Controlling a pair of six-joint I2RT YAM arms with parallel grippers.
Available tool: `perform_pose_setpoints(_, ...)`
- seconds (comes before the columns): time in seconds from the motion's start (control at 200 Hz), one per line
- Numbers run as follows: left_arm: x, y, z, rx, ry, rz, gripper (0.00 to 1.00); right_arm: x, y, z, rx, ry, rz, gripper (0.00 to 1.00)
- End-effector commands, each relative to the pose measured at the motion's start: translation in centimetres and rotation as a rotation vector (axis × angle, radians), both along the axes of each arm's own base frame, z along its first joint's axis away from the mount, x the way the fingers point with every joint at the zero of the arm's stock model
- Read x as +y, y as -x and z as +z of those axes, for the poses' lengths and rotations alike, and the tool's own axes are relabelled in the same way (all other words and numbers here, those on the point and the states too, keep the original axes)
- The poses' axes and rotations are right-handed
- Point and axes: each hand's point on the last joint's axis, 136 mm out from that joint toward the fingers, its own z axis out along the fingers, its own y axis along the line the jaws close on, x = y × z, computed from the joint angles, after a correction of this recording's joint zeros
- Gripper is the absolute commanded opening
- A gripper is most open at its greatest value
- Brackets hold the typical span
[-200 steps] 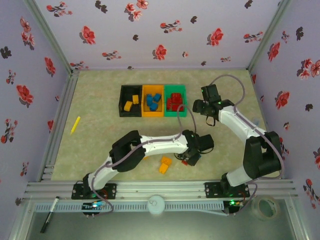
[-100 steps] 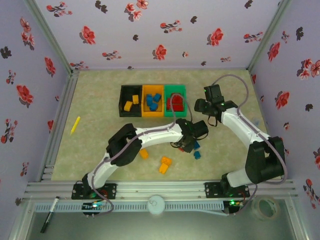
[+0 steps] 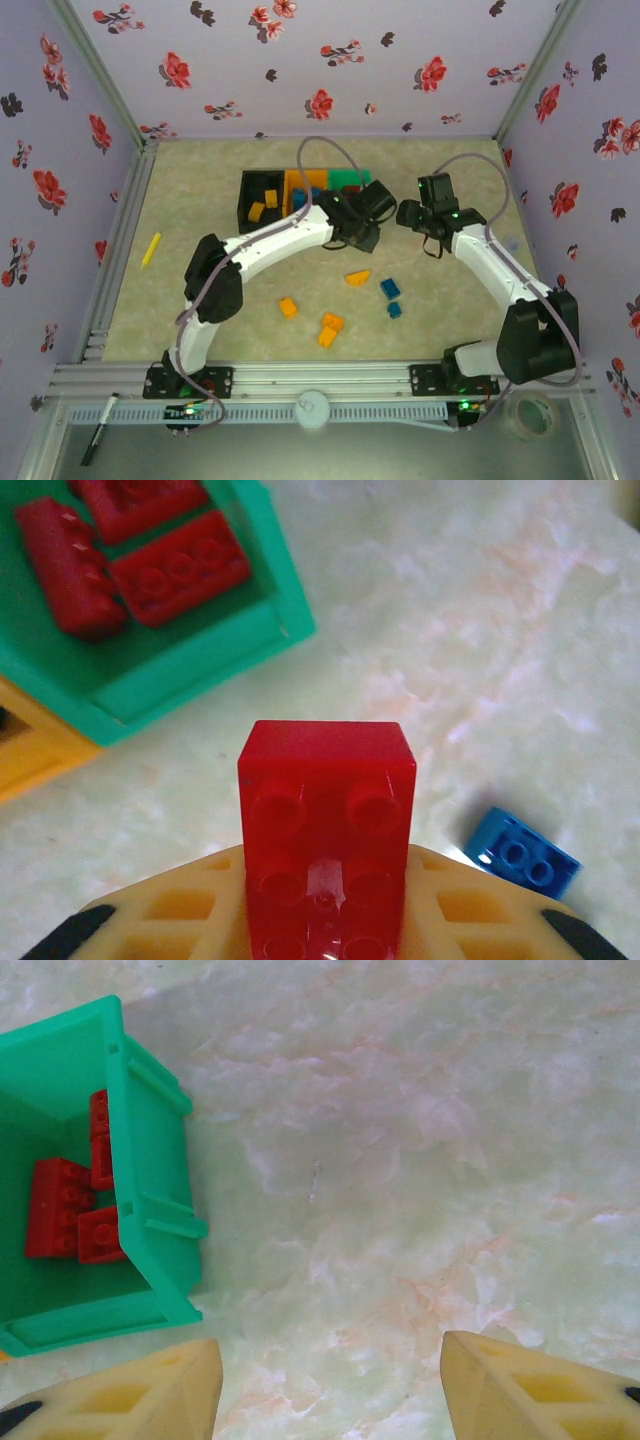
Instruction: Sort the legos into containers by color
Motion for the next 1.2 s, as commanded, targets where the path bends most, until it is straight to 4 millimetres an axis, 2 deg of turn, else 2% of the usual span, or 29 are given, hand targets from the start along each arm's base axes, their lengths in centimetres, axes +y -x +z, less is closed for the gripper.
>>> perform_pose_setpoints(0.0,1.4,-3.1,2.2,-0.070,0.009,0.035,0.28,-0.7,1.0,0.0,0.009,0.026,0.004,0.60)
perform_pose_setpoints(0.245,2.2,-9.7,2.5,-0.130,0.046,0.097,0.27,-0.7,1.6,0.1,0.011,0.015,0.010,0.60)
perform_pose_setpoints(0.49,1.4,-15.3,1.9,-0.135,0.091,0.133,0.27,-0.7,2.1,0.1,0.013,0.004,0.013,0.60)
perform_pose_setpoints(0.71,1.9,-16.6,0.3,-0.097,0.104,0.154,0.28,-0.7,2.4,0.1,0.016,0.007,0.017,0.60)
perform_pose_setpoints(0.785,1.4,-17.1,0.2,-0.104,0.129,0.149,0.30,-0.7,2.5,0.1,0.017,0.006,0.017,0.60)
perform_pose_setpoints(0.85,1.2,-17.0,-0.1,-0.096,0.131,0.139,0.38,-0.7,2.4,0.0,0.021,0.003,0.019,0.60)
perform_pose_setpoints(0.93,1.2,-16.9,-0.4,-0.092,0.127,0.134,0.54,-0.5,2.5,-0.2,0.028,-0.002,0.023,0.60)
perform_pose_setpoints(1.015,1.4,-16.8,-0.1,-0.095,0.126,0.132,0.60,-0.5,2.7,-0.6,0.036,-0.006,0.023,0.60)
perform_pose_setpoints(1.195,2.5,-15.9,1.9,-0.106,0.125,0.139,0.60,0.2,3.5,-1.6,0.066,-0.014,0.044,0.60)
